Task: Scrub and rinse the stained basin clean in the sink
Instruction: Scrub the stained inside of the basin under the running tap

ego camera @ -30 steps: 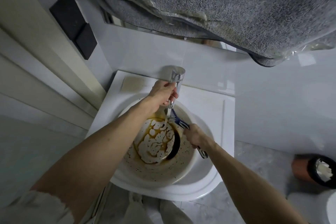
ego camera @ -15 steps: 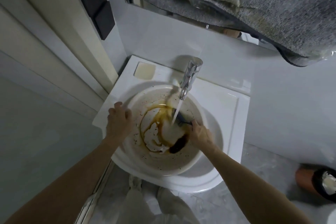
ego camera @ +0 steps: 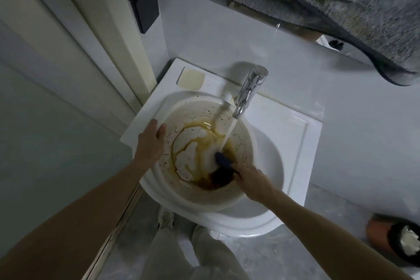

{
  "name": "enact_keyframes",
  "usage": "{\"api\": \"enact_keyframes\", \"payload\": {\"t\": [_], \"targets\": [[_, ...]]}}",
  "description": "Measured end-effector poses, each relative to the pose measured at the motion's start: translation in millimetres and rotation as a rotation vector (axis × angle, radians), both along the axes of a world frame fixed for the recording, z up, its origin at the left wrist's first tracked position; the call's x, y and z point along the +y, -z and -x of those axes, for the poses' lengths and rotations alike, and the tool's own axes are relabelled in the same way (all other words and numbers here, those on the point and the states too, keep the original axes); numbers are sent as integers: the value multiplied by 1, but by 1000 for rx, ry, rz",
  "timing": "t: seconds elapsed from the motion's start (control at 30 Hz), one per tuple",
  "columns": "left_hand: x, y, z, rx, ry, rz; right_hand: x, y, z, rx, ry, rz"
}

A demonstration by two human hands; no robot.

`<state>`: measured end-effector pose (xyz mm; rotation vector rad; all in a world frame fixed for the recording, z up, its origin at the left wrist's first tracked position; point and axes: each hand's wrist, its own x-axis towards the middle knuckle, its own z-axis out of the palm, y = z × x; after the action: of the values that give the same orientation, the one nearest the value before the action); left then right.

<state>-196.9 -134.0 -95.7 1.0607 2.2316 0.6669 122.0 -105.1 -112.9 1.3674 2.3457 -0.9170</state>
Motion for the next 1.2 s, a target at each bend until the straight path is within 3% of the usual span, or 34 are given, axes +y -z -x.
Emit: {"api": "enact_keyframes", "payload": {"t": [0.13,0.27,0.4,0.53,0.67,0.8,0.93,1.03,1.2], "targets": [[3,-2,3,58,10,-41,13,-1,-12,-123,0,-194],[5,-6,5,99,31,-89,-1,-8,-2,3,-144,11],[10,-14,11,140,77,-99,31,-7,-8,-196,-82,-296],[14,-20,13,151,93,-85,19,-9,5,-124,-179,-97],[15,-24,12,152,104,-60,39,-10,5,-228,-143,-272],[16,-27,12,143,99,-57,29,-16,6,-186,-220,-119],[15,-26,12,152,88,-62,43,-12,-8,-220,-118,-251],[16,-26,11,149,93,-67,26,-15,-7,-129,-196,-105],[14,-27,10,158,90,-82,33,-13,-21,-165,-129,-277]]}}
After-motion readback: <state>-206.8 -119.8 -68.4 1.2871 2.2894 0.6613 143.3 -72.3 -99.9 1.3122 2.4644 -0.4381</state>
